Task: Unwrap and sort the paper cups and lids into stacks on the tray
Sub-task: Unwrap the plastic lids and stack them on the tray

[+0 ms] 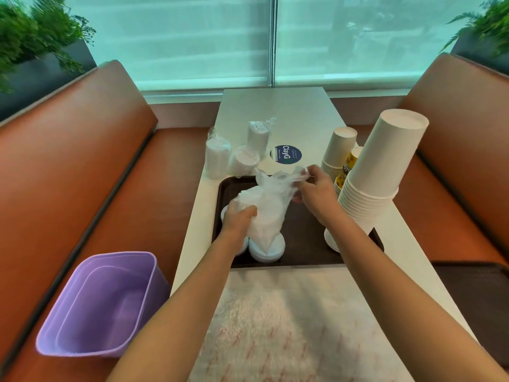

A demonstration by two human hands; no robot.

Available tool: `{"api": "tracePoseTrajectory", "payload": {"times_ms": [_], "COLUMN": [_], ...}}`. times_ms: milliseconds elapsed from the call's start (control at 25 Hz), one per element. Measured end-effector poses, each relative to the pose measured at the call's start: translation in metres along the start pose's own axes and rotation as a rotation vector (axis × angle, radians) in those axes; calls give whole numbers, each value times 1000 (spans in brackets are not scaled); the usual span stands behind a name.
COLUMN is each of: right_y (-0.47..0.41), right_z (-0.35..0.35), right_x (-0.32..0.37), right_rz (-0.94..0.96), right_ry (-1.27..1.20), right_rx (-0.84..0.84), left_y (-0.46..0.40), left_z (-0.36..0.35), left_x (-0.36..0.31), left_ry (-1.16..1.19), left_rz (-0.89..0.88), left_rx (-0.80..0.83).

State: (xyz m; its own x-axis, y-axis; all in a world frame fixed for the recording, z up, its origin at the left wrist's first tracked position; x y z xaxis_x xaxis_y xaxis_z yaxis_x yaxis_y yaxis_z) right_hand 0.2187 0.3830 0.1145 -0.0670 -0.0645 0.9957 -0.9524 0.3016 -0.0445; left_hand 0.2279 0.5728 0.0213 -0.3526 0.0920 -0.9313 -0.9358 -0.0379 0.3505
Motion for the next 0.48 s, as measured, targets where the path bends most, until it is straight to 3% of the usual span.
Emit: {"api": "tracePoseTrajectory", "payload": {"times_ms": [80,200,280,360,480], "right_y": [6,12,16,16,19], "right_z": [0,10,16,16,-10], "right_x": [0,-10,-15,-4,26], "right_rz": [-89,-244,-309,-249,81], "right_ry": [-150,-455,-498,-284,442], "right_rx": [-15,-138,-203,-139,185], "left_y": [4,9,12,13,15], "left_z": [7,5,11,24,31], "left_x": [2,10,14,15,4], "left_ry": [103,338,355,264,162], "left_rz": [52,180,188,139,30], "left_rx": [-21,92,75,-34,-91]}}
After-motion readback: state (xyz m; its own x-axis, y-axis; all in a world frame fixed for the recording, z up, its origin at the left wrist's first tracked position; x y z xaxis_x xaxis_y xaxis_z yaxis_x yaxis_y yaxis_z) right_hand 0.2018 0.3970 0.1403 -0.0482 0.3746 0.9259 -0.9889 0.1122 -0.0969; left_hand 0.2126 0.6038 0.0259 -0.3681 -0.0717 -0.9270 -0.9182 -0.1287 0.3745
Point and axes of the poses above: each hand's wrist, its own y-axis away from the middle knuckle, its own z-axis out of the back of the hand, x = y × z, the point moved 10 cm from there along -y, towards the middle knuckle, and after that the axes turned 14 degrees about -y, right-handed, at the moved point
